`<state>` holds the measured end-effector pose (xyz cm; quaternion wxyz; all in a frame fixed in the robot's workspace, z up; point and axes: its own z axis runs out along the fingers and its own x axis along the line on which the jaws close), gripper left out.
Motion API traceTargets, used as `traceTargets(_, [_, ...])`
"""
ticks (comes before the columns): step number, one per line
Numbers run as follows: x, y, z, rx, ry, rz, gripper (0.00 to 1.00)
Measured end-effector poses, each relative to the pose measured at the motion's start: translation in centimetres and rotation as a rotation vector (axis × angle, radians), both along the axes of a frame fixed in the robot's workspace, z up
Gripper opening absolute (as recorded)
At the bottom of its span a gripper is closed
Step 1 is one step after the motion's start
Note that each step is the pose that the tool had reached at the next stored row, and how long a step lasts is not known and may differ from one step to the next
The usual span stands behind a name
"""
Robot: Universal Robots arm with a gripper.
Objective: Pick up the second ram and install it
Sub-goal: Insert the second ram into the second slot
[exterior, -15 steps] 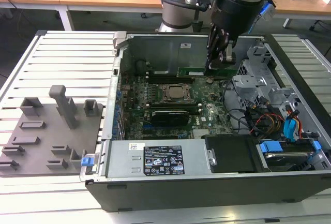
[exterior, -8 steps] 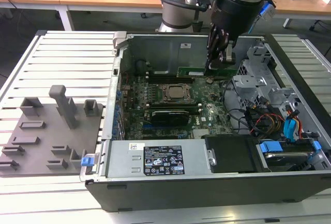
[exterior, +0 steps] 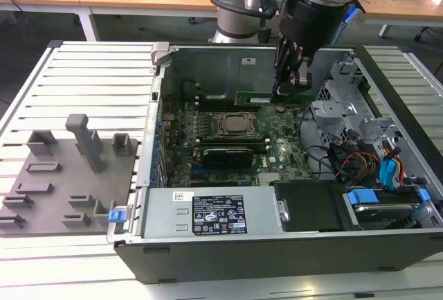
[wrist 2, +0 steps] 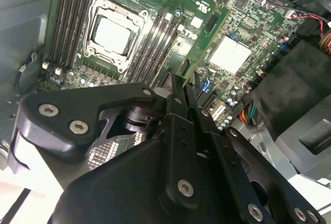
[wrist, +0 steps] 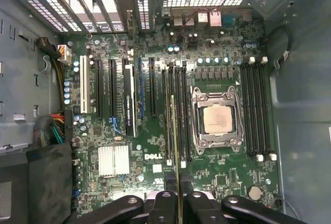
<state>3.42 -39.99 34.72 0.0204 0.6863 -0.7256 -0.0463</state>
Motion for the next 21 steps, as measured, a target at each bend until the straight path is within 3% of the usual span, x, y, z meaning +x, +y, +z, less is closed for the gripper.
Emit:
traceTargets(4, [-0.1, 0.0, -0.99, 0.0, 0.0, 0.0, 0.14])
traceTargets(11, [-0.2, 0.0, -2.06, 0.0001, -0.0001, 0.0, 0.14])
traceTargets(21, [-0.7, 0.0, -2.65, 0.0, 0.0, 0.0, 0.14])
